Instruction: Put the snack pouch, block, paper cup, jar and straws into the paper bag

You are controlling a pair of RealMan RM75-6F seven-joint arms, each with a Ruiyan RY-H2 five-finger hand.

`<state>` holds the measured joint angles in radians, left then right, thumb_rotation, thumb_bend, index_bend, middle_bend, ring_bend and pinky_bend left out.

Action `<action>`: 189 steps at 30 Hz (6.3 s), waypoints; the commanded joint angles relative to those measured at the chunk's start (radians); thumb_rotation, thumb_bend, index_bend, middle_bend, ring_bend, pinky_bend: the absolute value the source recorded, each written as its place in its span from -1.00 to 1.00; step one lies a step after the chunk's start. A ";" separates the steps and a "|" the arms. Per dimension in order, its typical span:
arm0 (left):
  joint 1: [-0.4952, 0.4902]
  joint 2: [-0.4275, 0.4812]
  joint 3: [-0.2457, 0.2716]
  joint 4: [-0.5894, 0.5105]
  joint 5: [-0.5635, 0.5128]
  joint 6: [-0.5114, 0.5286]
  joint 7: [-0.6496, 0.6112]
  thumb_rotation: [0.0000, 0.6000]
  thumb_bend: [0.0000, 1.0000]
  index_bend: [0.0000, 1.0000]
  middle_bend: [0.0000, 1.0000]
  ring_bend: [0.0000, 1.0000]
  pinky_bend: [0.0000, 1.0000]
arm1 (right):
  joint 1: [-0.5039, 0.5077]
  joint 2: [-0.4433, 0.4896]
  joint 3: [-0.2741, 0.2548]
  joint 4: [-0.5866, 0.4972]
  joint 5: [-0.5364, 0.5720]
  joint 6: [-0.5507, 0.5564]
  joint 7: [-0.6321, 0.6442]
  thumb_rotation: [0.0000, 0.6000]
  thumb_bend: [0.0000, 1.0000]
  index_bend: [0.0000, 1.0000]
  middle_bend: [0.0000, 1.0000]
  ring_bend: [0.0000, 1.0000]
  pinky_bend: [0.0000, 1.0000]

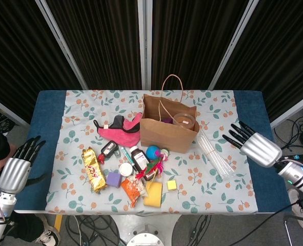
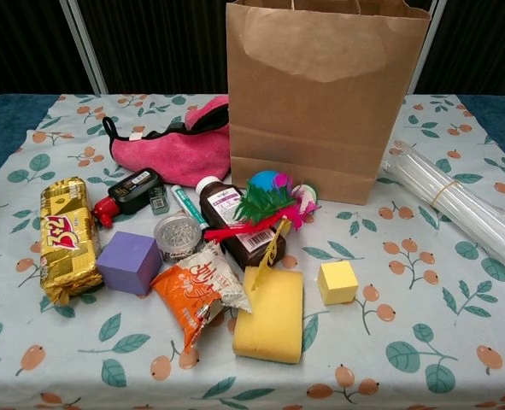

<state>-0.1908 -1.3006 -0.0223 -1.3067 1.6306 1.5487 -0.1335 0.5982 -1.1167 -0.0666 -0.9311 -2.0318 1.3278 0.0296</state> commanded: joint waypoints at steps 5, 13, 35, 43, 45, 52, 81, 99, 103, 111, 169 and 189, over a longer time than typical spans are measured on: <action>-0.025 -0.035 -0.042 -0.017 -0.048 -0.032 0.073 1.00 -0.94 -0.76 -0.73 -0.83 -0.58 | 0.188 -0.135 -0.152 0.311 -0.200 0.057 0.245 1.00 -1.00 -0.84 -0.68 -1.00 -0.72; -0.041 -0.058 -0.068 0.015 -0.083 -0.052 0.099 1.00 -0.94 -0.76 -0.73 -0.83 -0.58 | 0.245 -0.257 -0.223 0.470 -0.234 0.102 0.342 1.00 -1.00 -0.83 -0.67 -1.00 -0.71; -0.051 -0.085 -0.075 0.080 -0.104 -0.062 0.102 1.00 -0.94 -0.76 -0.73 -0.83 -0.58 | 0.245 -0.423 -0.346 0.714 -0.189 0.125 0.482 1.00 -1.00 -0.72 -0.63 -1.00 -0.71; -0.057 -0.101 -0.078 0.098 -0.111 -0.066 0.091 1.00 -0.94 -0.76 -0.73 -0.83 -0.58 | 0.256 -0.402 -0.394 0.730 -0.189 0.091 0.487 1.00 -1.00 -0.76 -0.67 -1.00 -0.71; -0.058 -0.105 -0.079 0.104 -0.112 -0.067 0.090 1.00 -0.94 -0.76 -0.73 -0.83 -0.58 | 0.257 -0.406 -0.399 0.729 -0.185 0.084 0.480 1.00 -1.00 -0.78 -0.68 -1.00 -0.71; -0.061 -0.109 -0.083 0.126 -0.118 -0.067 0.083 1.00 -0.94 -0.76 -0.73 -0.83 -0.58 | 0.255 -0.425 -0.418 0.729 -0.176 0.081 0.457 1.00 -1.00 -0.81 -0.74 -1.00 -0.71; -0.037 -0.082 -0.082 0.131 -0.117 -0.023 0.026 1.00 -0.94 -0.76 -0.73 -0.83 -0.58 | 0.322 -0.573 -0.358 0.602 -0.087 0.150 0.393 1.00 -1.00 -0.78 -0.77 -1.00 -0.74; -0.042 -0.073 -0.076 0.098 -0.095 -0.016 0.017 1.00 -0.94 -0.76 -0.73 -0.83 -0.58 | 0.357 -0.284 -0.311 0.206 -0.014 0.117 0.276 1.00 -1.00 -0.77 -0.70 -1.00 -0.75; -0.047 -0.080 -0.077 0.098 -0.095 -0.022 0.019 1.00 -0.94 -0.76 -0.73 -0.83 -0.58 | 0.359 -0.201 -0.356 0.111 -0.034 0.026 0.232 1.00 -1.00 -0.75 -0.67 -1.00 -0.75; -0.057 -0.095 -0.079 0.118 -0.097 -0.035 0.017 1.00 -0.94 -0.76 -0.73 -0.83 -0.58 | 0.351 -0.210 -0.379 0.064 -0.048 -0.086 0.222 1.00 -1.00 -0.74 -0.66 -1.00 -0.75; -0.007 -0.020 -0.042 0.070 -0.031 0.062 -0.112 1.00 -0.94 -0.76 -0.73 -0.83 -0.58 | 0.249 0.176 -0.073 -0.827 -0.066 0.167 -0.411 1.00 -0.79 0.72 0.33 -0.33 -0.46; -0.012 -0.002 -0.046 0.072 -0.022 0.064 -0.137 1.00 -0.94 -0.76 -0.73 -0.83 -0.58 | 0.244 -0.188 0.293 -0.848 0.444 0.150 -0.129 1.00 -0.77 0.74 0.35 -0.33 -0.46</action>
<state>-0.2029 -1.3036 -0.0678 -1.2352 1.6090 1.6126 -0.2700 0.8577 -1.2095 0.1601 -1.7838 -1.6817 1.4440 -0.1749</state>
